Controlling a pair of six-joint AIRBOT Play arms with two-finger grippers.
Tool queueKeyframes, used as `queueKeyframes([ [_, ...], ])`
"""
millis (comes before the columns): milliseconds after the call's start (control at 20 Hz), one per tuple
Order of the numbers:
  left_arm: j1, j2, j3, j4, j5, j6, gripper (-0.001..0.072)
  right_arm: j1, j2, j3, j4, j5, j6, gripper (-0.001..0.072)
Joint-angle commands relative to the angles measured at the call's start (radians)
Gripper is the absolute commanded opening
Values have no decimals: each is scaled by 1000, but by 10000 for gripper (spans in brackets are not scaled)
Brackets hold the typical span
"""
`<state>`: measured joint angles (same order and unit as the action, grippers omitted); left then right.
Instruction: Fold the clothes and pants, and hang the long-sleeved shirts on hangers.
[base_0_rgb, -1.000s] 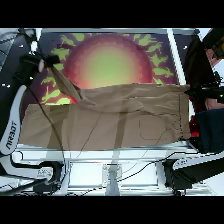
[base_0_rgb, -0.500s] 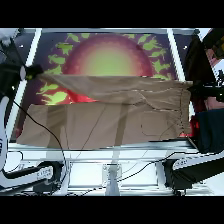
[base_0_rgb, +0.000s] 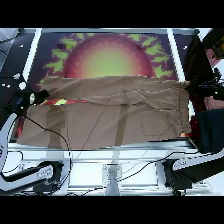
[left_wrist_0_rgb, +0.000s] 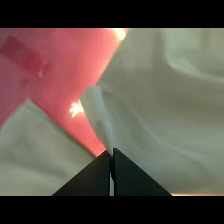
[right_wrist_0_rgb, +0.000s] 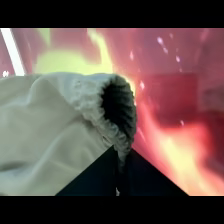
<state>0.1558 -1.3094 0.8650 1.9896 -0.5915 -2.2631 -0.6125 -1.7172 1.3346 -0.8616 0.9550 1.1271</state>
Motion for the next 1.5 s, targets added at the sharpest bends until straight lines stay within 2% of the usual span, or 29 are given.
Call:
queueKeyframes([
  [0,56,6,-19,-11,204,-47,20,9,0,0,-1,-108,11,29],
  [100,58,9,-19,-11,365,-56,21,18,0,0,35,-138,10,29],
  [200,58,9,-19,-12,445,-57,20,29,0,0,54,-163,11,29],
  [250,58,9,-19,-12,409,-56,19,33,0,0,53,-169,10,30],
  [400,61,7,-22,-6,58,-47,20,34,0,0,35,-181,11,29],
  [450,66,3,-23,-4,-36,-18,20,34,0,0,18,-191,16,29],
  [500,71,-3,-23,-4,-101,10,20,34,0,0,12,-197,21,29],
  [600,76,-16,-24,-7,-132,19,20,34,0,0,10,-199,25,29],
  [700,76,-29,-24,-8,-123,18,21,34,0,0,-13,-198,43,29],
  [850,76,-55,-23,-9,-89,19,21,34,0,0,-105,-192,146,29],
  [1100,76,-78,-23,-39,199,10,21,52,0,0,-100,-197,147,30],
  [1150,76,-84,-23,-38,221,-6,21,57,0,0,-101,-204,147,30],
  [1350,77,-98,-23,-38,186,-16,22,58,0,2,-103,-214,148,30],
  [1400,76,-96,-21,-38,201,-15,42,58,0,2,-103,-214,148,60],
  [1450,75,-92,-17,-38,214,-14,261,58,0,2,-103,-210,148,288],
])
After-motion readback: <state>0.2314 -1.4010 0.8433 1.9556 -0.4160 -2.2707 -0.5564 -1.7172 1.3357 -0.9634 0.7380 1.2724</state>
